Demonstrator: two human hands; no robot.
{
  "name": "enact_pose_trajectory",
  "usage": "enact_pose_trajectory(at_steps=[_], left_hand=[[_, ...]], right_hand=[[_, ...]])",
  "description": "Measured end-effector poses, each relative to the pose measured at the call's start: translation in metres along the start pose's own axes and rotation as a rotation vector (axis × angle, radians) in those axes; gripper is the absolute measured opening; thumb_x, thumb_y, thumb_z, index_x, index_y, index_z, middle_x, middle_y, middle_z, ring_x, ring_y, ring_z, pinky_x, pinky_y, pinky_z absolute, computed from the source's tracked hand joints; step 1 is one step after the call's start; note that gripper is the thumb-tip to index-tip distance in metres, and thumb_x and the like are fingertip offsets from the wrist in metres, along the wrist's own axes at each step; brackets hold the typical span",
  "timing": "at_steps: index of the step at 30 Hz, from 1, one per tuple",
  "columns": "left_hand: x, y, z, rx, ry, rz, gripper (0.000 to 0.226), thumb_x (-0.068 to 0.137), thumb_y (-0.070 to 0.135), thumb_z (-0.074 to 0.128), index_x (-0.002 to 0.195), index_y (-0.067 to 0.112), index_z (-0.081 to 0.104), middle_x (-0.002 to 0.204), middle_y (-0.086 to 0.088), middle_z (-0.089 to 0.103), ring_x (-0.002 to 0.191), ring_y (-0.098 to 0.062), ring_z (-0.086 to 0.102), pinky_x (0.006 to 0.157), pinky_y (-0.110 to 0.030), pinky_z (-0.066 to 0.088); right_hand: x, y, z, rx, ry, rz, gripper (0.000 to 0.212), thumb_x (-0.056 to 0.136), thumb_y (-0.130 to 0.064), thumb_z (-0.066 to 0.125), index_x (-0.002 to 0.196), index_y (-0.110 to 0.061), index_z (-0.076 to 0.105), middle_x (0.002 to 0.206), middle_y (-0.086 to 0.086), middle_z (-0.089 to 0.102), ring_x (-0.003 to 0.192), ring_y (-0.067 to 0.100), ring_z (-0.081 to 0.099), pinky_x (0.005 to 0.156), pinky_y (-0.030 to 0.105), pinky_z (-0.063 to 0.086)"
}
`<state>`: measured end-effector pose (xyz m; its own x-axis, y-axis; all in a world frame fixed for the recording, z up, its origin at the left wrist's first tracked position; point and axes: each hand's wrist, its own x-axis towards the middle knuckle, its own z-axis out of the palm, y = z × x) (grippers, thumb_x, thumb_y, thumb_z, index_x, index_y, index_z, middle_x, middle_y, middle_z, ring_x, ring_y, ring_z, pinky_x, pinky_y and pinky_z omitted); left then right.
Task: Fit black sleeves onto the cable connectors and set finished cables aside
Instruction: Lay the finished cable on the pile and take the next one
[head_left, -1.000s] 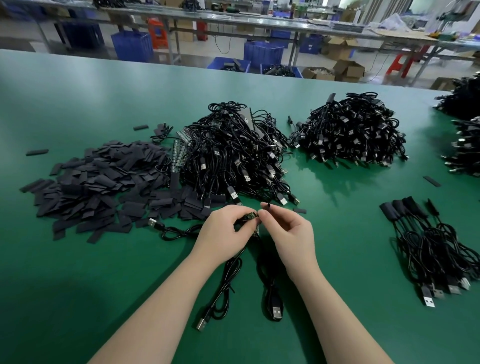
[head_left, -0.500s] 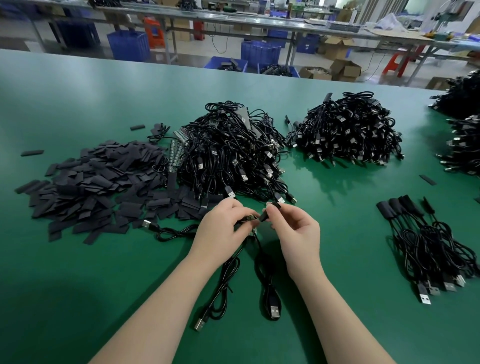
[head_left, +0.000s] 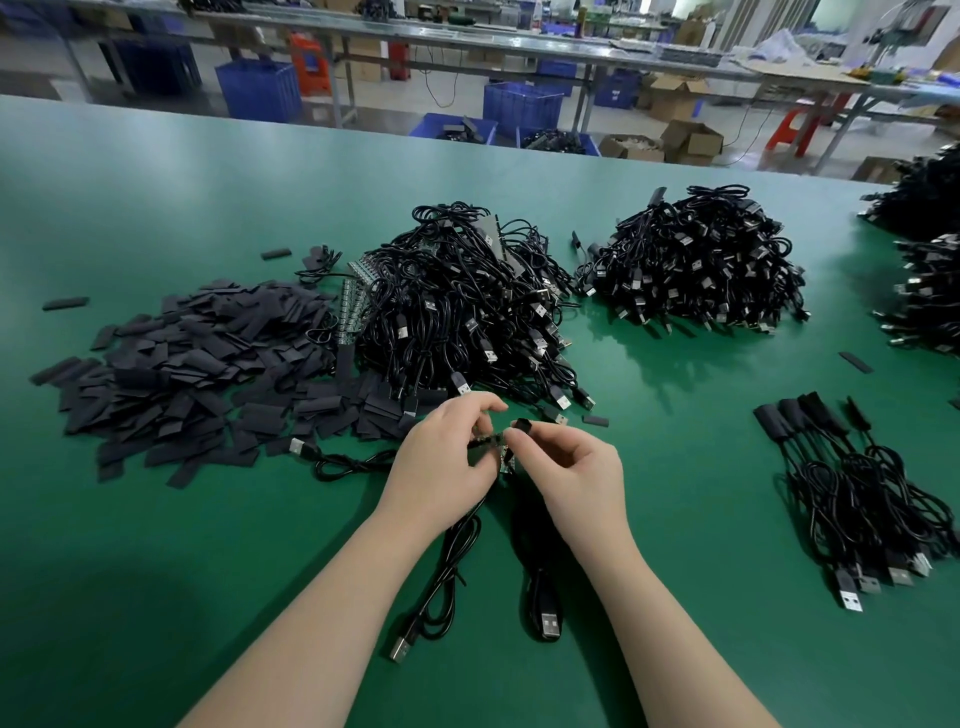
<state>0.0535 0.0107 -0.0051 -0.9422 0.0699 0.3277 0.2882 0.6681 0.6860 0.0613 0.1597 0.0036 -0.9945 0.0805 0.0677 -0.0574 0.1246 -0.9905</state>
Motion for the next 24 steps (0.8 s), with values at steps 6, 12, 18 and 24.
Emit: enact_pose_trajectory(at_steps=[6,12,18,24], left_hand=[[0.0007,0.0024,-0.0018,0.084,0.092,0.052,0.024,0.085,0.021,0.072,0.109,0.026,0.073,0.105,0.014,0.068,0.101,-0.002,0.059,0.088,-0.025,0.049],[0.0009,0.0031,-0.0021,0.008,0.067,-0.009,0.023,0.09,0.028,0.069,0.112,0.028,0.072,0.111,0.014,0.066,0.105,0.0,0.056,0.087,-0.019,0.048],[0.001,0.0033,-0.0018,0.016,0.045,-0.043,0.023,0.09,0.028,0.067,0.113,0.029,0.071,0.111,0.016,0.066,0.104,-0.001,0.058,0.087,-0.022,0.049],[0.0016,0.0029,-0.0018,-0.022,0.018,-0.054,0.024,0.09,0.028,0.068,0.114,0.03,0.07,0.11,0.016,0.066,0.102,-0.001,0.059,0.087,-0.024,0.05]], right_hand=[[0.0031,-0.002,-0.0045,0.175,0.059,0.035,0.006,0.084,-0.017,0.077,0.087,-0.022,0.079,0.082,-0.005,0.077,0.076,0.001,0.07,0.067,0.01,0.049],[0.0061,-0.0014,-0.0086,0.205,0.136,0.033,0.018,0.081,-0.014,0.08,0.082,-0.032,0.078,0.084,0.001,0.076,0.086,0.022,0.073,0.078,0.029,0.059],[0.0046,-0.0013,-0.0068,0.17,0.157,-0.024,0.018,0.082,-0.015,0.079,0.081,-0.032,0.075,0.081,0.0,0.075,0.079,0.017,0.071,0.081,0.039,0.06],[0.0033,-0.0026,-0.006,0.185,0.104,-0.077,0.027,0.083,-0.008,0.078,0.076,-0.033,0.074,0.085,-0.003,0.077,0.08,0.012,0.073,0.073,0.02,0.056]])
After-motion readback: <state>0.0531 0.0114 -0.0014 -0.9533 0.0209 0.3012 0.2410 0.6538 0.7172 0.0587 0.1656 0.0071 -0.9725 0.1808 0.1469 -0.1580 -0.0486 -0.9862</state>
